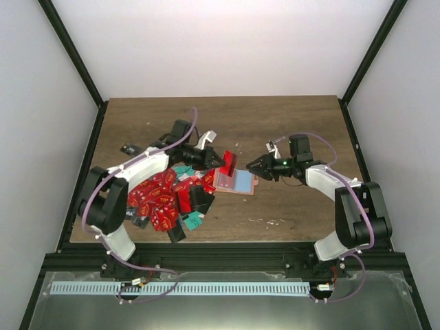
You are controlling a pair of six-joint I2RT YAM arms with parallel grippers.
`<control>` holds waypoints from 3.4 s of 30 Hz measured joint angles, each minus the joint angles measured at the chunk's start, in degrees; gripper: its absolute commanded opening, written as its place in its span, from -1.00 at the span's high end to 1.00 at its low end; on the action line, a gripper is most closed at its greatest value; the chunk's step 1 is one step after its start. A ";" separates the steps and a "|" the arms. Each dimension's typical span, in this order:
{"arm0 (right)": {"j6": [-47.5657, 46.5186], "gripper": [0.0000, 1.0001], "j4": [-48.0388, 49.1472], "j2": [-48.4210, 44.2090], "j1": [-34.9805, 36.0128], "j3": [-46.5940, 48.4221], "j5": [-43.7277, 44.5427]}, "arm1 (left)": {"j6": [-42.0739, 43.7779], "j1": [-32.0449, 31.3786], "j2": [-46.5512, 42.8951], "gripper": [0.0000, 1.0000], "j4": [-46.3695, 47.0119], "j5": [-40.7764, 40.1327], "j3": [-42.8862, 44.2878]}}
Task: Put the credit cards into the card holder
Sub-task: Insert the credit card into the card holder.
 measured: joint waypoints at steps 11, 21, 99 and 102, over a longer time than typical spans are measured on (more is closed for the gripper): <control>-8.15 0.58 -9.27 2.08 0.07 -1.29 10.12 | 8.09 -2.86 14.88 0.92 -14.86 -6.08 12.68; -9.84 0.64 -10.54 5.92 0.07 -4.48 13.09 | 9.64 -2.89 20.90 0.92 -21.05 -8.94 16.20; -12.57 0.75 -10.99 15.10 0.07 -0.31 11.45 | 1.33 -3.82 28.02 0.92 -8.28 -3.08 17.75; -12.63 0.75 -12.26 15.26 0.07 0.94 12.48 | 1.25 -3.87 28.35 0.92 -7.45 -3.08 17.75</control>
